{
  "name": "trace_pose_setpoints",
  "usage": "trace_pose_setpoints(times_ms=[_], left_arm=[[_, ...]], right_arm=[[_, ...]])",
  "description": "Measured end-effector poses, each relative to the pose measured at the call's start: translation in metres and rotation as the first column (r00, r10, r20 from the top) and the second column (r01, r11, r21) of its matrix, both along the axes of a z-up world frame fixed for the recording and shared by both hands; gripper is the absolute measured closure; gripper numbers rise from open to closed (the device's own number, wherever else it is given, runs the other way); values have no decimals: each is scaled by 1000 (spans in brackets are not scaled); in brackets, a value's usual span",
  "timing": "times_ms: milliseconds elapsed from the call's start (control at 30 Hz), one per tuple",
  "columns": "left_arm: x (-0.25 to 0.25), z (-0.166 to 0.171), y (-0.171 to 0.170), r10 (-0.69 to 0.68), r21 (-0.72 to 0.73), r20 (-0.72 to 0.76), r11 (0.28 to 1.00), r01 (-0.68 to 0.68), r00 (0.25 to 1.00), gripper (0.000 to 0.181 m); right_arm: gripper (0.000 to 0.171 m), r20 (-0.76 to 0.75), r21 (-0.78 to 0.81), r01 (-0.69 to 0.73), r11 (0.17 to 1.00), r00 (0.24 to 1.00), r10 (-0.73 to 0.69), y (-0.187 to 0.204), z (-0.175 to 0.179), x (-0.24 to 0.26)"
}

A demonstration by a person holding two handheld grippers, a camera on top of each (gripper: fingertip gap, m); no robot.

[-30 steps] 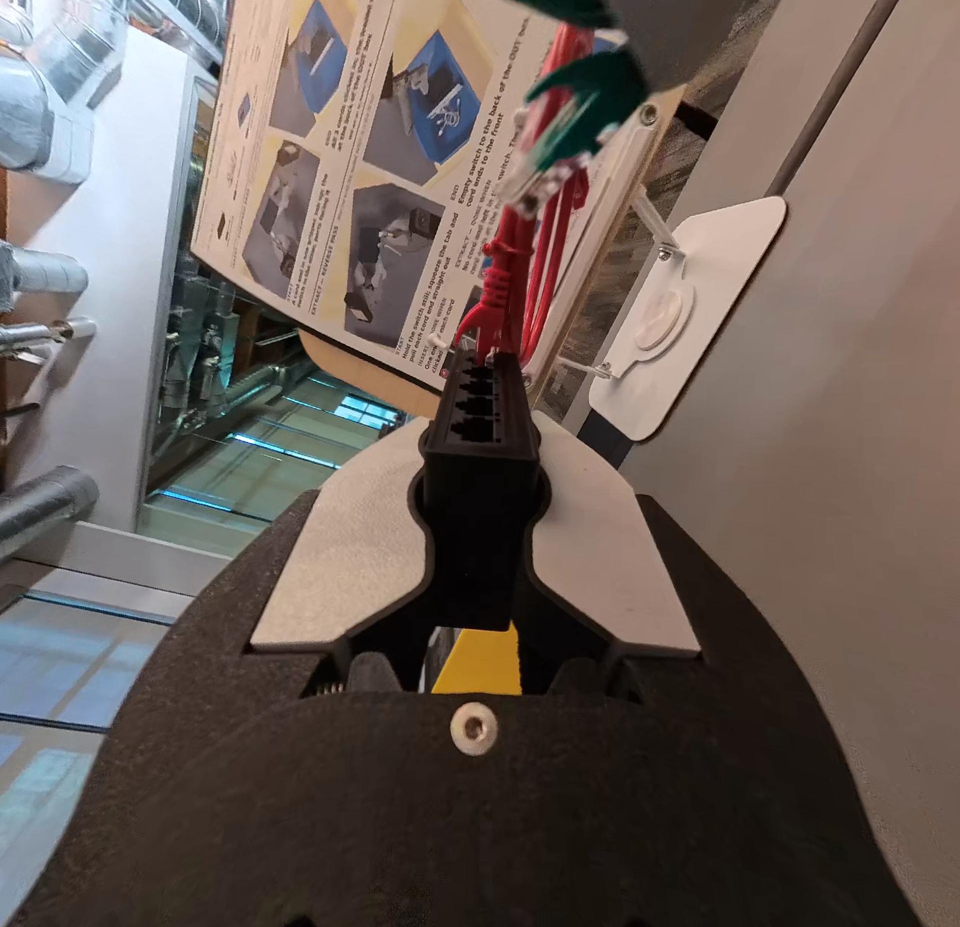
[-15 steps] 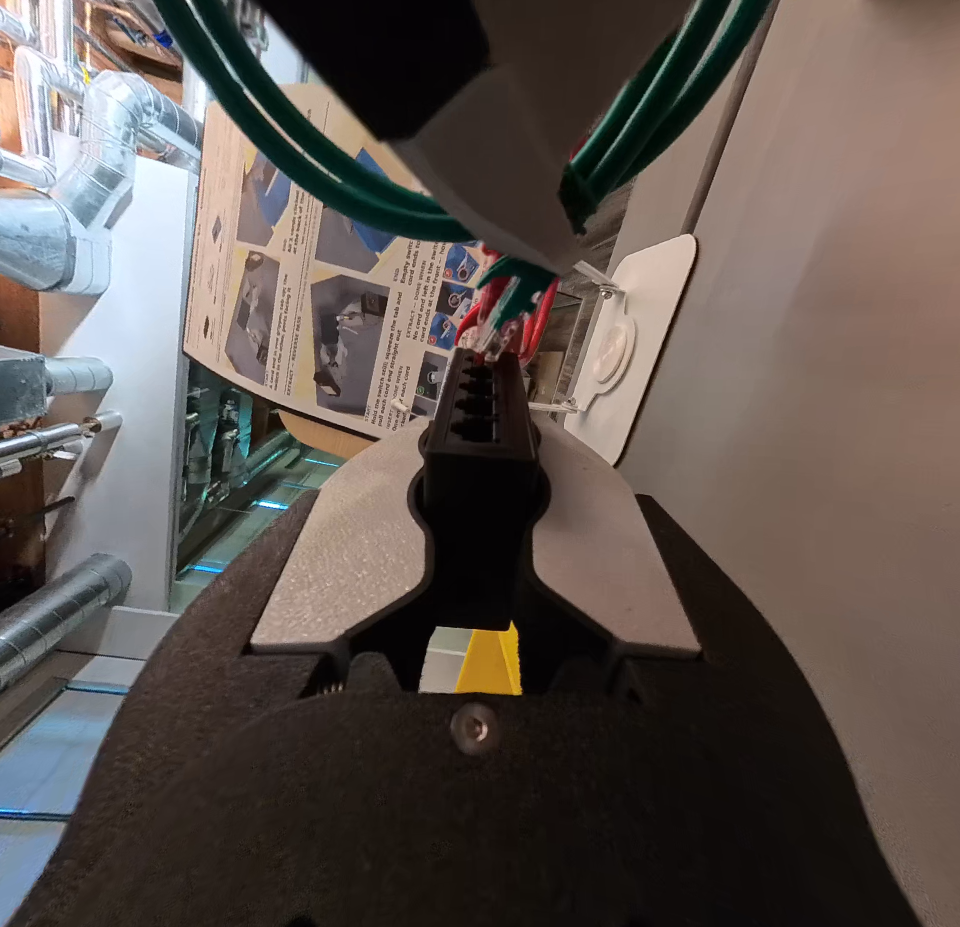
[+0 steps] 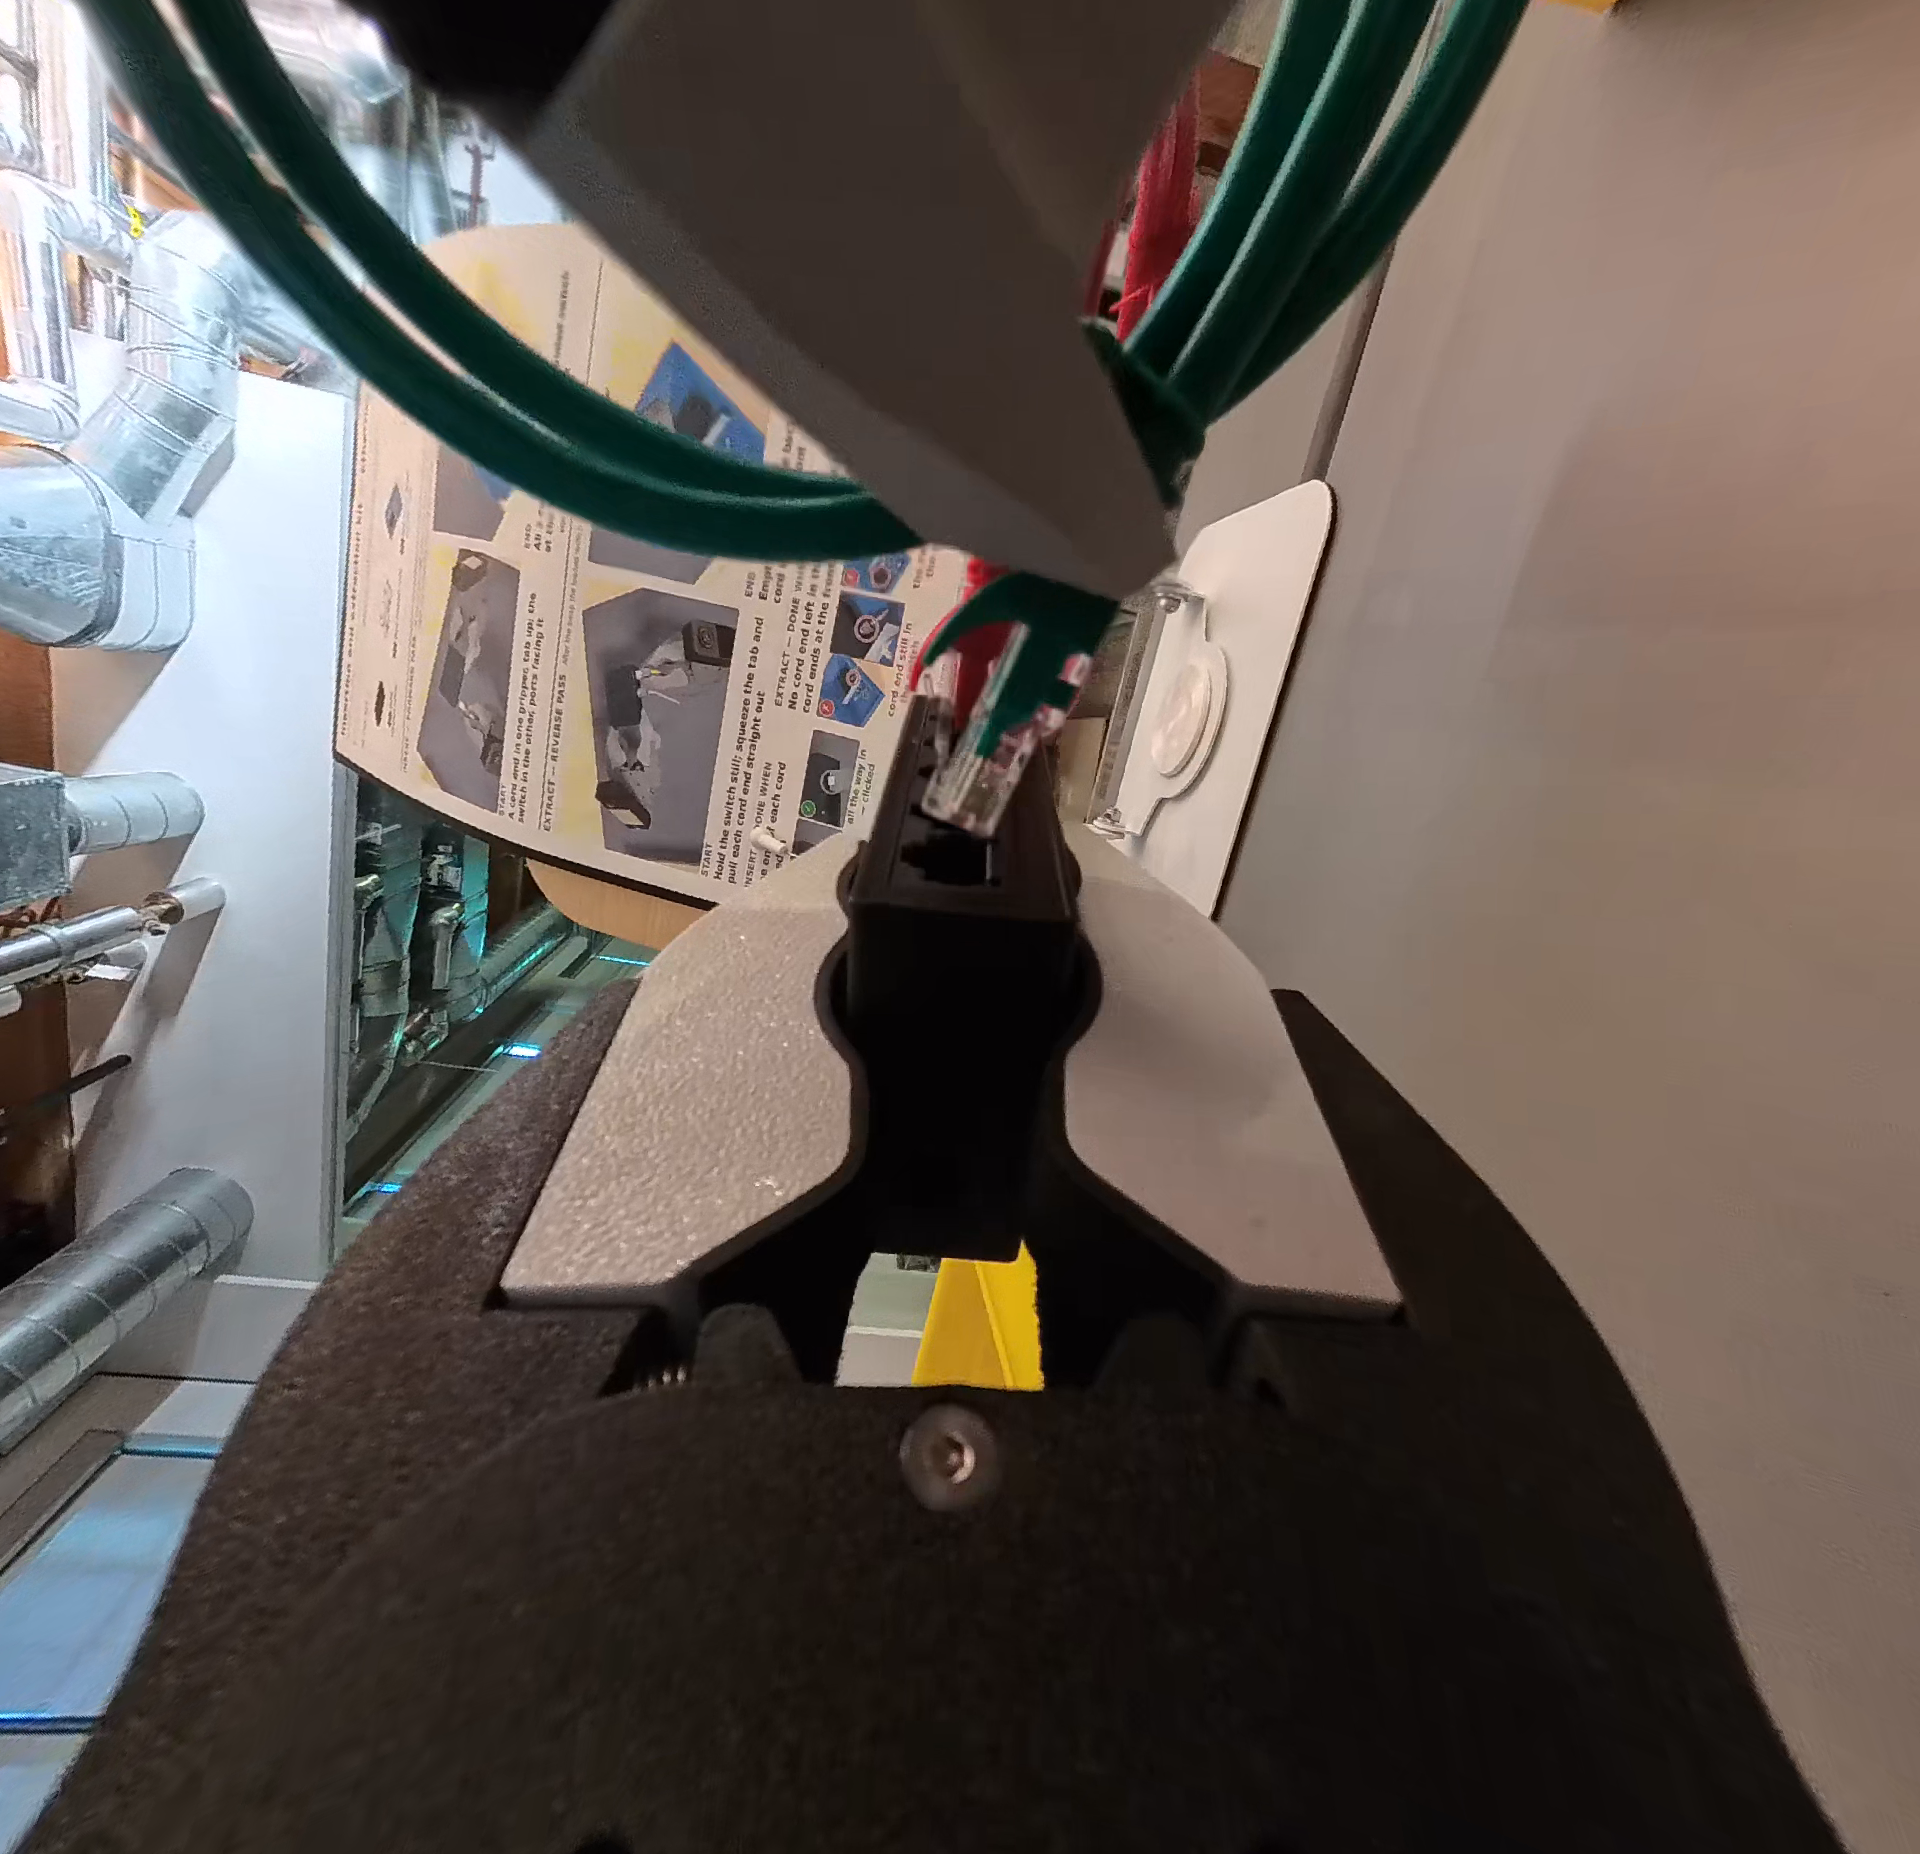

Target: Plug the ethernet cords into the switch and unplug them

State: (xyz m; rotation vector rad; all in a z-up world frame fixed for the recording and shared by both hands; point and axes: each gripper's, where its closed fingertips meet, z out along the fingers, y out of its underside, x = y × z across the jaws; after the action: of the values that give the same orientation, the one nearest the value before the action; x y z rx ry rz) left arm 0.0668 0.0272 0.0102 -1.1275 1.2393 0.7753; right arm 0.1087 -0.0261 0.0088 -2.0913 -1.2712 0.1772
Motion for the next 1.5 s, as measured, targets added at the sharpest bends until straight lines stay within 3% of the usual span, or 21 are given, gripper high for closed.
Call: trace_pose_setpoints(times_ms=[267,533,1500], left_arm=[[-2,-1,1,6,-3,-4,1000,-6,1000,151],[-1,-3,1,8,-8,-17,1000,-8,1000,151],[9,-18,-6,-33,-21,-117,999,31,993,151]], right_arm=[[152,18,11,18,1000,1000,-18,2,-1,2],[152,30,45,123,991,992,-125,22,-6,11],[153,70,21,76,997,995,-77,19,-17,5]])
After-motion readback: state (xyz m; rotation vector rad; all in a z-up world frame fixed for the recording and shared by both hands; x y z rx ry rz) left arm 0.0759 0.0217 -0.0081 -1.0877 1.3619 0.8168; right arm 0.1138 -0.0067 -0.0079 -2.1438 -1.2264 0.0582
